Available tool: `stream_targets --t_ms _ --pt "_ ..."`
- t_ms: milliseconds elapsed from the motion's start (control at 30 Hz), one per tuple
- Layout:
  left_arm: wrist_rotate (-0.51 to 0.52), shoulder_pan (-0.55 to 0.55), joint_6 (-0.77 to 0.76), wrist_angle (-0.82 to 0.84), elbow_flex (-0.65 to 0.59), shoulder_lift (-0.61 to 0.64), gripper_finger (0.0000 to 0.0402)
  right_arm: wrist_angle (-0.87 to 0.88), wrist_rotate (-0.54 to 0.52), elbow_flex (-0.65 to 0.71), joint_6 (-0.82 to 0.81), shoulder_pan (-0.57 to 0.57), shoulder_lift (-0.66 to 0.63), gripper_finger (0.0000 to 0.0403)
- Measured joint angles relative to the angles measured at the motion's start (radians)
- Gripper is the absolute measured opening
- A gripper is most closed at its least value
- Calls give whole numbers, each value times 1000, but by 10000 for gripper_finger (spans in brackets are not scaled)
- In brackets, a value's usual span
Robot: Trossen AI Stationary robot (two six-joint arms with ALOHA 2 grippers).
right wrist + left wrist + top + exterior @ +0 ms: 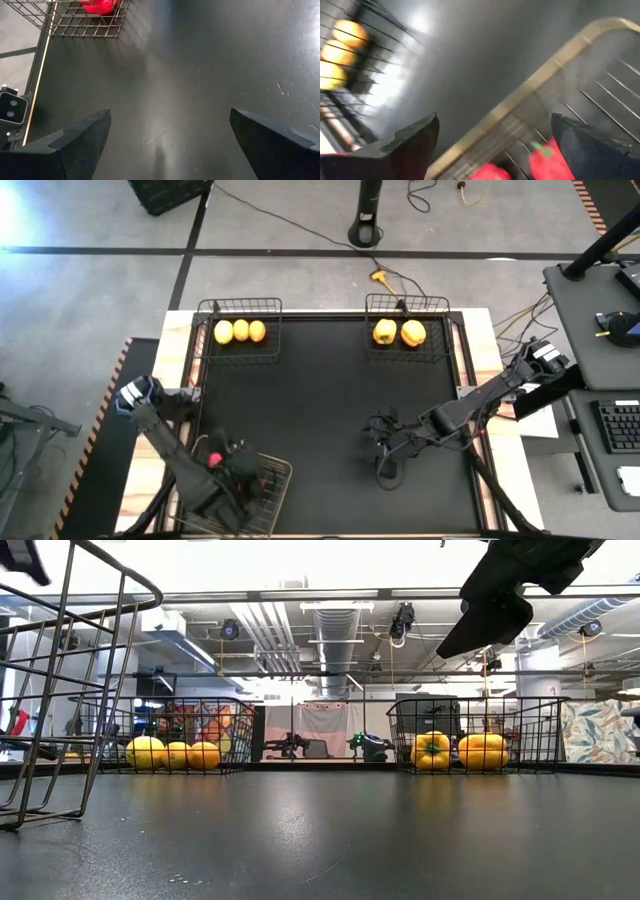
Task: Sort produce into baskets
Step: Adjust the gold wire basket
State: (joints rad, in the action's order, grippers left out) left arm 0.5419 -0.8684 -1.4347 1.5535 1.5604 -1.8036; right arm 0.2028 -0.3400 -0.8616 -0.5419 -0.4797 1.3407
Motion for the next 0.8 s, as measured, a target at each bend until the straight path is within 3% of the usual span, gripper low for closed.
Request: stream_targets --t_ms 367,600,800 --pt "4 229 134 3 -245 197 334 -3 0 0 19 0 -1 400" --pt "-275 387 141 15 -452 369 320 -1 -1 0 18 0 -1 400" --pt "-497 388 119 -29 -510 425 311 2 -1 0 -16 0 -1 400"
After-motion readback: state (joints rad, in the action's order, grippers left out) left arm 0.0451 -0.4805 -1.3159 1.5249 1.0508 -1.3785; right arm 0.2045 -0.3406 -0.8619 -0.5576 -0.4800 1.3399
